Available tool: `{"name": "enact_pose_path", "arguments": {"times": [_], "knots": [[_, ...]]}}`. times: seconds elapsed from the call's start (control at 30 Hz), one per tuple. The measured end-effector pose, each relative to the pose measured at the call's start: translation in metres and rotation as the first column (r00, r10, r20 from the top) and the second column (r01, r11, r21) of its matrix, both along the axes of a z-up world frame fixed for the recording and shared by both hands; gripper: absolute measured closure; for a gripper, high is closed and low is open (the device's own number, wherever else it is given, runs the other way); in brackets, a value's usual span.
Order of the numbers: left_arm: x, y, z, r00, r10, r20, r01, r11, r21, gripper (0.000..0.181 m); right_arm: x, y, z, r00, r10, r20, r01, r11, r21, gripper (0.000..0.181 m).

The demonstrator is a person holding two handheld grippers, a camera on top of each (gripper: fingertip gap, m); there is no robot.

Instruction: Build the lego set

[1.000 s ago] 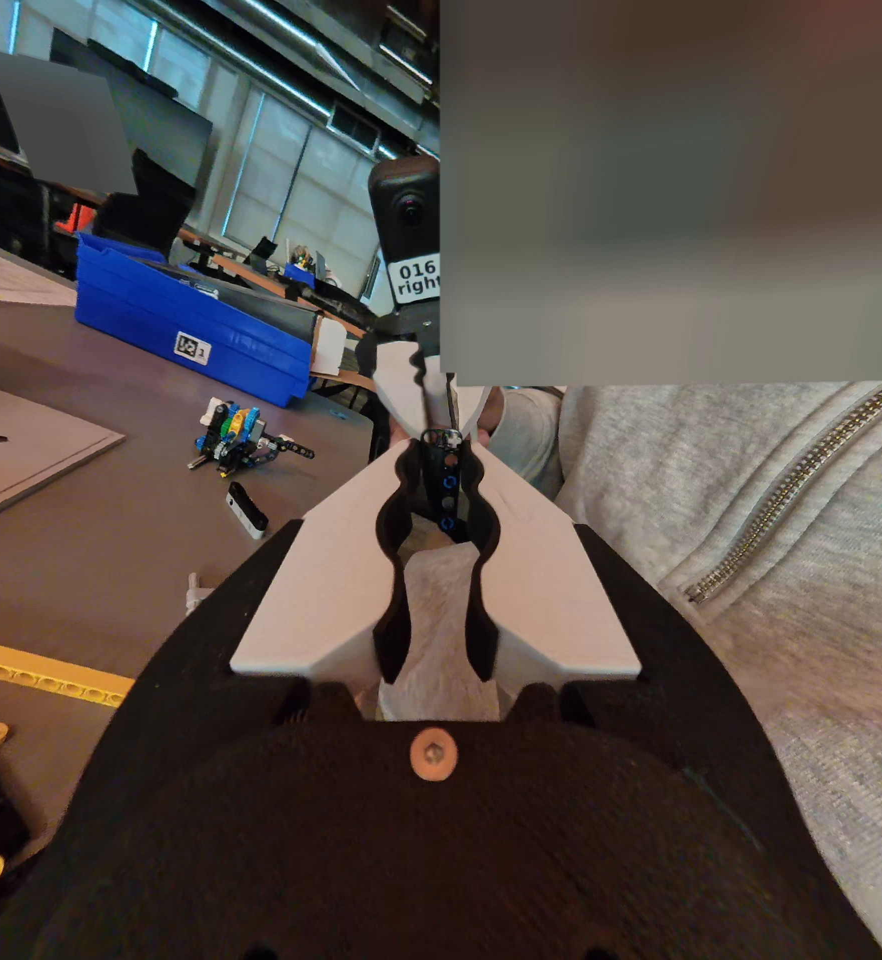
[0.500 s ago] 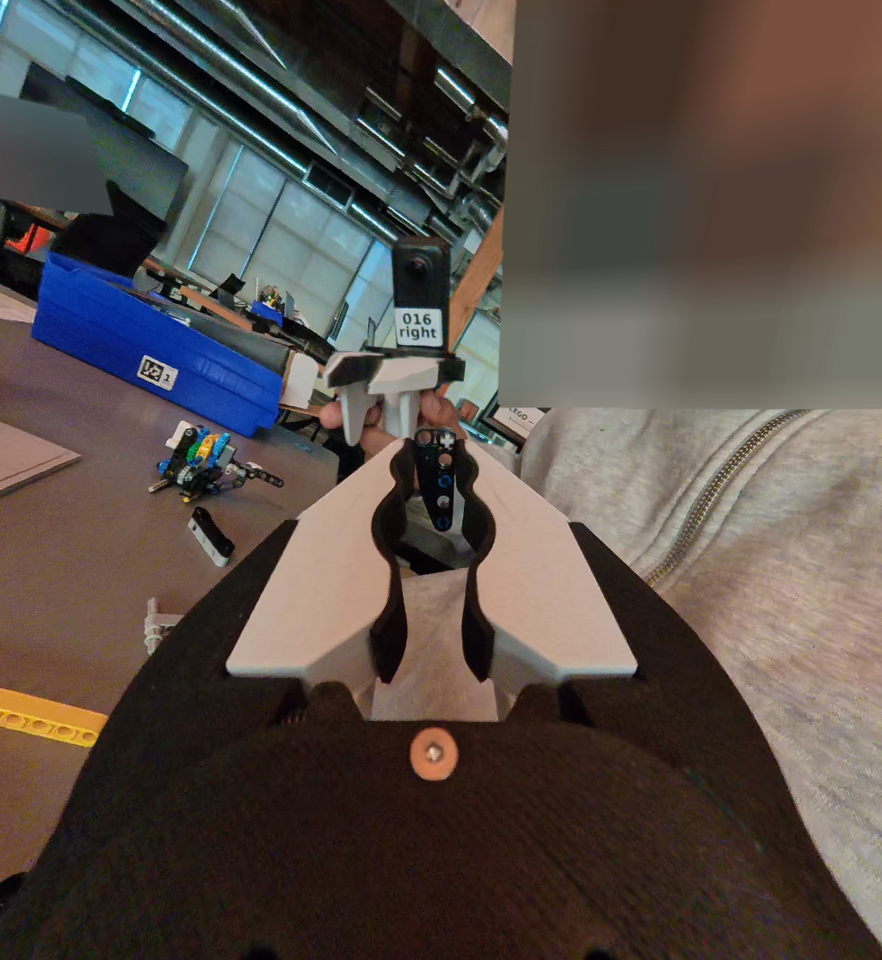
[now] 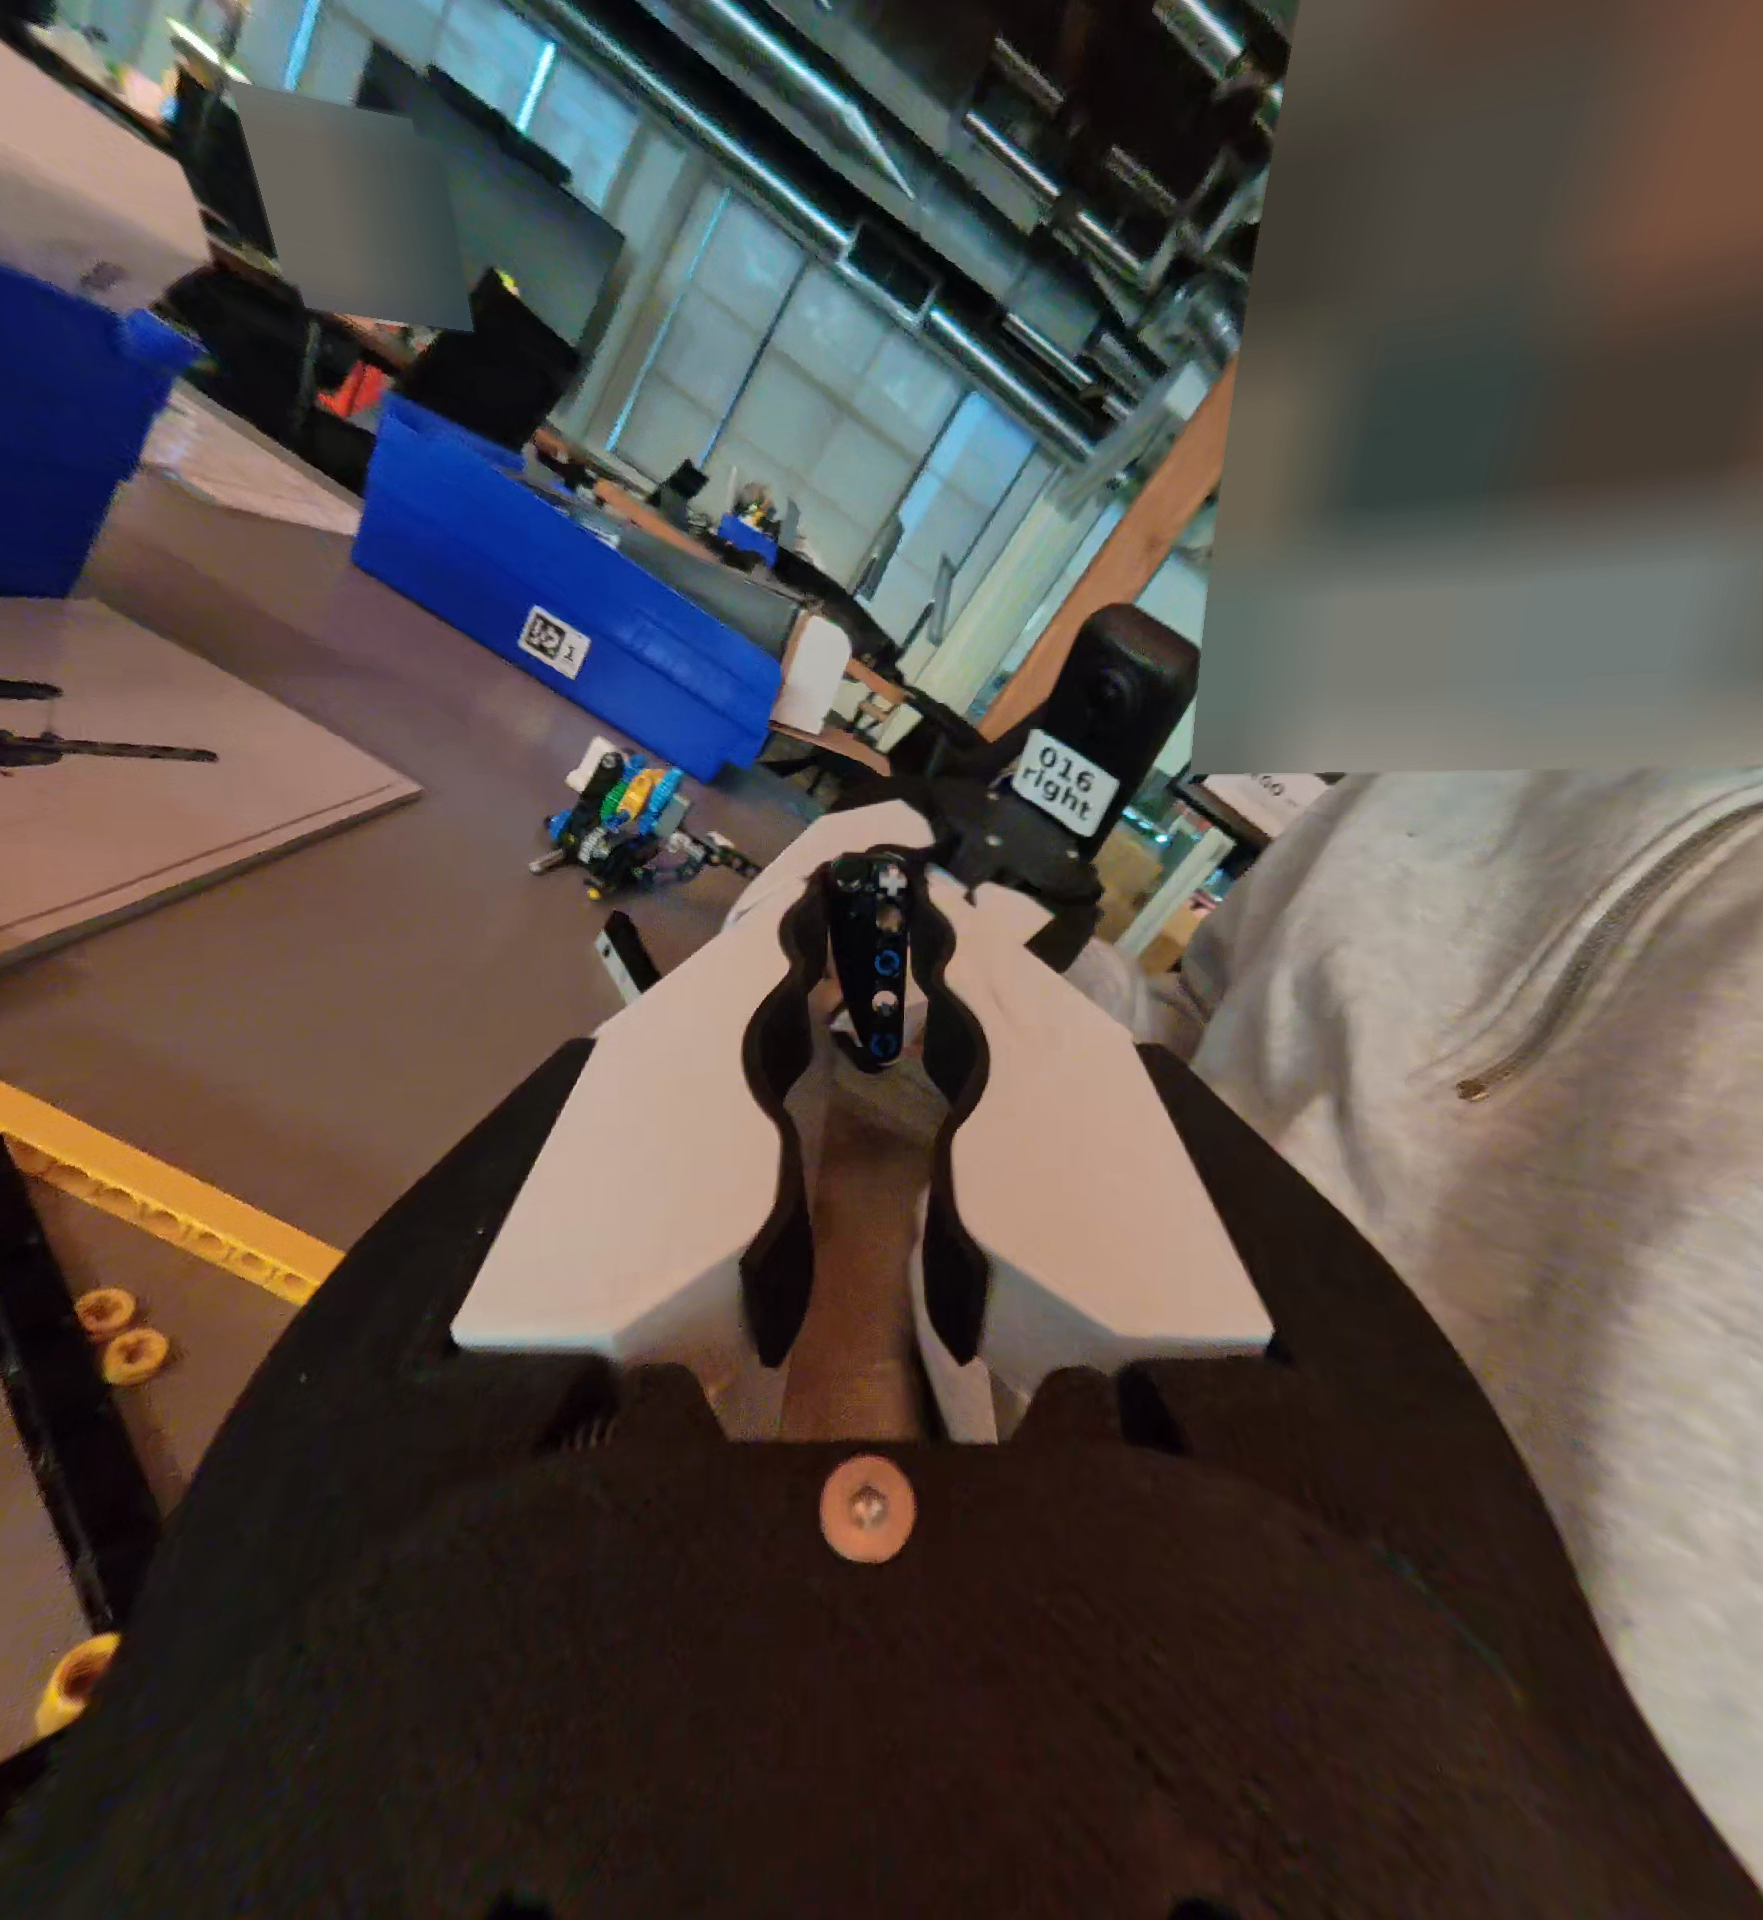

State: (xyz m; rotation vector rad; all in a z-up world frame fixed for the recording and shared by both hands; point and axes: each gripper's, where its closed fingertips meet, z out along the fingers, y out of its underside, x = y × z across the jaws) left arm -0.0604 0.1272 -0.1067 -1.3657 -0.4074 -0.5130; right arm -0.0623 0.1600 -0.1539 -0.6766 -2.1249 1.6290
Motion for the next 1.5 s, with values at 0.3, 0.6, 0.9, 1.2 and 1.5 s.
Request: {"name": "enact_pose_path", "arguments": {"times": [0.3,0.6,0.9,1.2,1.5], "knots": [[-0.017,0.005,-0.016,0.795,0.306,-0.523,-0.457,0.870,-0.187,0.170,-0.006,0.005,0.032,0.990,-0.140,-0.028,0.135,0.982,-0.134,0.125],[-0.012,0.004,-0.008,0.426,0.309,-0.850,-0.705,0.702,-0.098,0.169,0.010,-0.029,0.047,0.997,-0.078,-0.029,0.073,0.985,-0.156,0.138],[-0.001,0.022,-0.016,0.369,0.231,-0.900,-0.704,0.702,-0.108,0.169,0.007,-0.020,0.041,0.995,-0.089,0.052,0.097,0.978,-0.185,0.152],[0.001,0.029,-0.026,0.359,0.184,-0.915,-0.694,0.708,-0.130,0.169,0.006,-0.017,0.029,0.991,-0.072,0.111,0.090,0.982,-0.166,0.155],[0.002,0.032,-0.030,0.356,0.153,-0.922,-0.684,0.715,-0.145,0.169,0.006,-0.017,0.023,0.989,-0.069,0.130,0.087,0.986,-0.140,0.160]]}}
